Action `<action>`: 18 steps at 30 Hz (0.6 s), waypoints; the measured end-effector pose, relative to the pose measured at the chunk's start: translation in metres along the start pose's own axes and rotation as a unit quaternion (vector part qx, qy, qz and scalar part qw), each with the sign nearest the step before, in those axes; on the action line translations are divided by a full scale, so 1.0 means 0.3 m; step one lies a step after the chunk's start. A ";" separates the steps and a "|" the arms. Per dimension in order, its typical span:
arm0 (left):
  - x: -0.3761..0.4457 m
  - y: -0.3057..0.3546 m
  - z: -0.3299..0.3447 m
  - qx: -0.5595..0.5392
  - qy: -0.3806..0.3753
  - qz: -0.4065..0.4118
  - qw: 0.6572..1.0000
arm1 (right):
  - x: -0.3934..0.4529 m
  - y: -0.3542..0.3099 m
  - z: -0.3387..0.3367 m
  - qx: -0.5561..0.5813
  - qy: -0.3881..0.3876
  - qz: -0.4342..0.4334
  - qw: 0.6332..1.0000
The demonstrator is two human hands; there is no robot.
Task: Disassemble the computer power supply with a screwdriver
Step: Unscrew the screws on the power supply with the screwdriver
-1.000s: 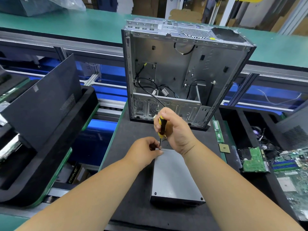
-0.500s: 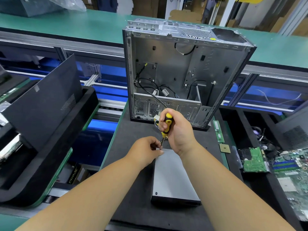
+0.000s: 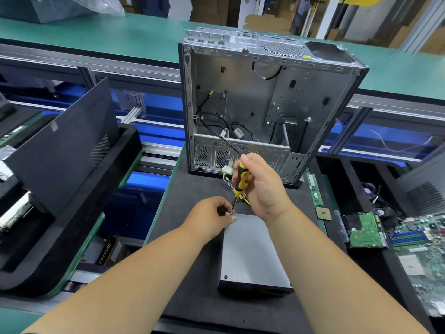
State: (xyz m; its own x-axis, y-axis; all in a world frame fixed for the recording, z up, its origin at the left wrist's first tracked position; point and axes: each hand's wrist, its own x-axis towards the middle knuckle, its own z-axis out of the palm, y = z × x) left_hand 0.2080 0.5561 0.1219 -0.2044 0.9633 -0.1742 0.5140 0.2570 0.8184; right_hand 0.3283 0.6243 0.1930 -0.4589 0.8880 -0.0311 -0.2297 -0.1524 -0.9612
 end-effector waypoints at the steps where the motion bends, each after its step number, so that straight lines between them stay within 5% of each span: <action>1: -0.001 -0.001 0.000 0.001 0.000 -0.001 1.000 | -0.001 -0.001 -0.004 0.002 0.013 0.000 1.000; 9: 0.002 -0.016 0.005 -0.008 0.003 0.002 1.000 | -0.001 0.023 0.021 0.052 0.052 0.001 0.997; 18: -0.002 -0.023 0.007 0.009 0.012 0.020 1.000 | -0.012 0.023 0.032 0.075 -0.032 -0.034 0.996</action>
State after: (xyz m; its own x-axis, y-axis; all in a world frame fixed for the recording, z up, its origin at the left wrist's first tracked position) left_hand 0.2064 0.5540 0.1152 -0.2034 0.9707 -0.1276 0.5365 0.2196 0.8149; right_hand 0.3200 0.6157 0.1891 -0.4912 0.8693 0.0552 -0.3850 -0.1598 -0.9090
